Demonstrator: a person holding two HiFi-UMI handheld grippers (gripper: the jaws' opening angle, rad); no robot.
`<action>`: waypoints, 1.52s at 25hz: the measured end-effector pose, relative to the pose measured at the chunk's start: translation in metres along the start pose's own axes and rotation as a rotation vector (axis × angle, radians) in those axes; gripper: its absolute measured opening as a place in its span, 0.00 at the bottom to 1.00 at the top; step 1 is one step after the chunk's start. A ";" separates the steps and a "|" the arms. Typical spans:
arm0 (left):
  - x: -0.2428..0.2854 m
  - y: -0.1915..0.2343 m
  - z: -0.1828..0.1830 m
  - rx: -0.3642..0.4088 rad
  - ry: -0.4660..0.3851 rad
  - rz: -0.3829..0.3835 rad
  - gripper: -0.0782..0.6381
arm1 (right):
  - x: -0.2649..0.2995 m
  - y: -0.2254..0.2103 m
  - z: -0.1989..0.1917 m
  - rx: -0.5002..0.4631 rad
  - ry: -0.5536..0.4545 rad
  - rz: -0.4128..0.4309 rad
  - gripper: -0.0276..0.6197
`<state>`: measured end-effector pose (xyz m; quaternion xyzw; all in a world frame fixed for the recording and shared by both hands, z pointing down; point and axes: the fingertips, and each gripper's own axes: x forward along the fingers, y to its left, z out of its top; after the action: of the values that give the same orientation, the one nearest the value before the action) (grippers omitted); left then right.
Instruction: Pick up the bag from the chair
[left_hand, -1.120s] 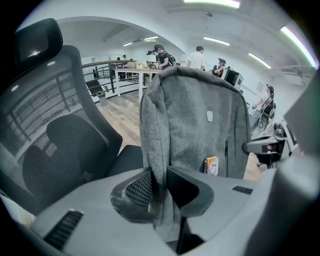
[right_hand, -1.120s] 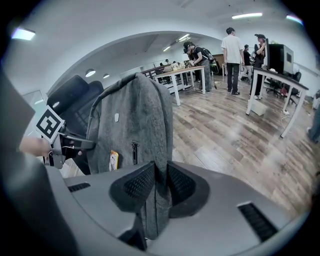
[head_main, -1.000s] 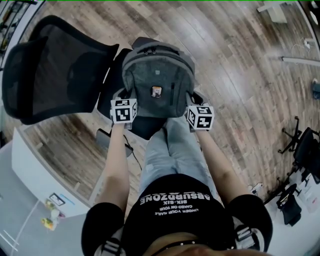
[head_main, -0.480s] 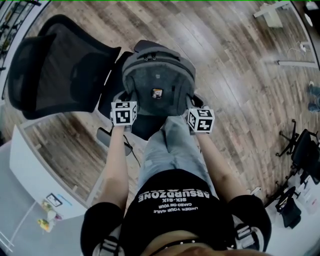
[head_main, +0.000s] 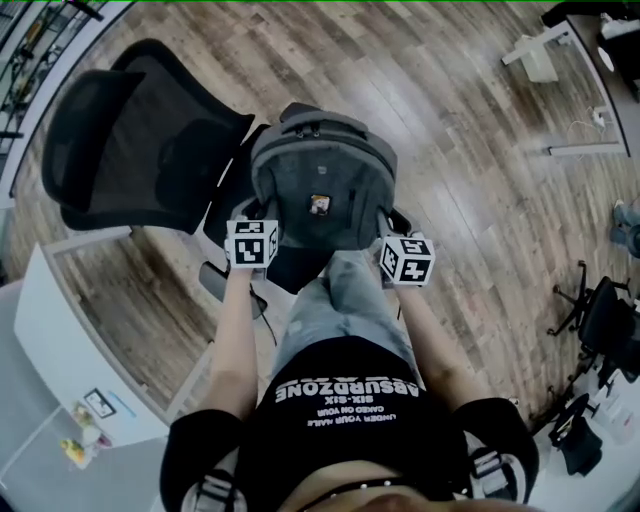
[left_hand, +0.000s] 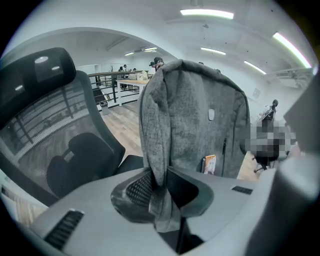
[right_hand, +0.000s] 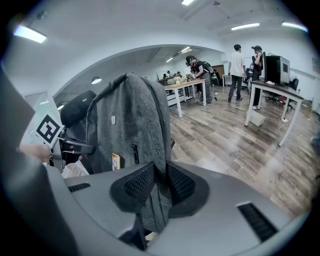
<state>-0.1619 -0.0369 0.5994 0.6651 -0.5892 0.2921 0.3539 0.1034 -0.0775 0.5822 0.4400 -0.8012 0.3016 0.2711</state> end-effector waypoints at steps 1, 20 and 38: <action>-0.006 -0.001 0.003 0.004 -0.011 -0.002 0.23 | -0.004 0.002 0.004 -0.001 -0.008 0.001 0.17; -0.132 -0.018 0.078 0.042 -0.287 0.008 0.22 | -0.099 0.039 0.099 -0.023 -0.206 0.089 0.17; -0.220 -0.043 0.124 0.008 -0.495 -0.070 0.22 | -0.174 0.055 0.143 -0.022 -0.386 0.139 0.16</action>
<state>-0.1531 -0.0090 0.3448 0.7376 -0.6334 0.1105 0.2061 0.1125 -0.0628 0.3505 0.4303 -0.8699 0.2209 0.0962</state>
